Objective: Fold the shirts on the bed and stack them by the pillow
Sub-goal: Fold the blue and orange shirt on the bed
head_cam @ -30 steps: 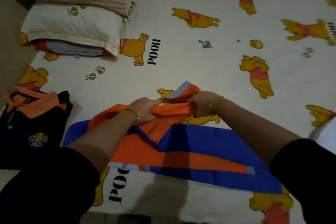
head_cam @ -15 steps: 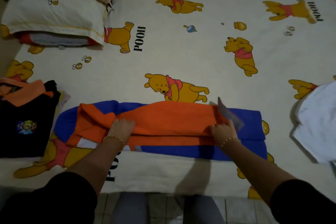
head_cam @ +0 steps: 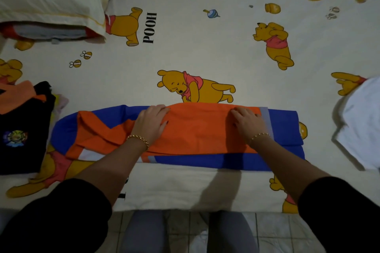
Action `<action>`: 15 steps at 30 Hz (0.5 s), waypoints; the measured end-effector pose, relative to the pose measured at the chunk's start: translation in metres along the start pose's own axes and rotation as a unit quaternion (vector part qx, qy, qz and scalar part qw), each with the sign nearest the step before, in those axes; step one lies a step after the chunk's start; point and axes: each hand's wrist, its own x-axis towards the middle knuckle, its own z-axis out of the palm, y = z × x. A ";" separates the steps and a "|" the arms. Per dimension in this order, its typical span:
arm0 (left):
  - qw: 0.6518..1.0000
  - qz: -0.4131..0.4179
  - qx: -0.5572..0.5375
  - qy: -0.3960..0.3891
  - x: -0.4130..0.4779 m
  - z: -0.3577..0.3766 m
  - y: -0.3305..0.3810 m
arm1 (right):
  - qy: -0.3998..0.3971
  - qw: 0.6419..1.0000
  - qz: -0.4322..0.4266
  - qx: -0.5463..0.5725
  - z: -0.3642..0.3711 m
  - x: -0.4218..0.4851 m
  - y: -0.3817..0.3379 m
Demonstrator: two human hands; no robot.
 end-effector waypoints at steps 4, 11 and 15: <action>0.999 -0.008 0.029 -0.019 0.012 0.008 0.000 | 0.010 1.000 0.004 0.014 0.009 0.020 0.005; 0.999 -0.040 -0.022 -0.008 0.014 0.011 0.001 | 0.035 0.999 -0.021 -0.015 0.005 0.033 0.009; 0.998 -0.044 -0.053 0.002 0.013 -0.002 0.000 | 0.080 0.995 -0.031 0.049 -0.004 0.022 0.014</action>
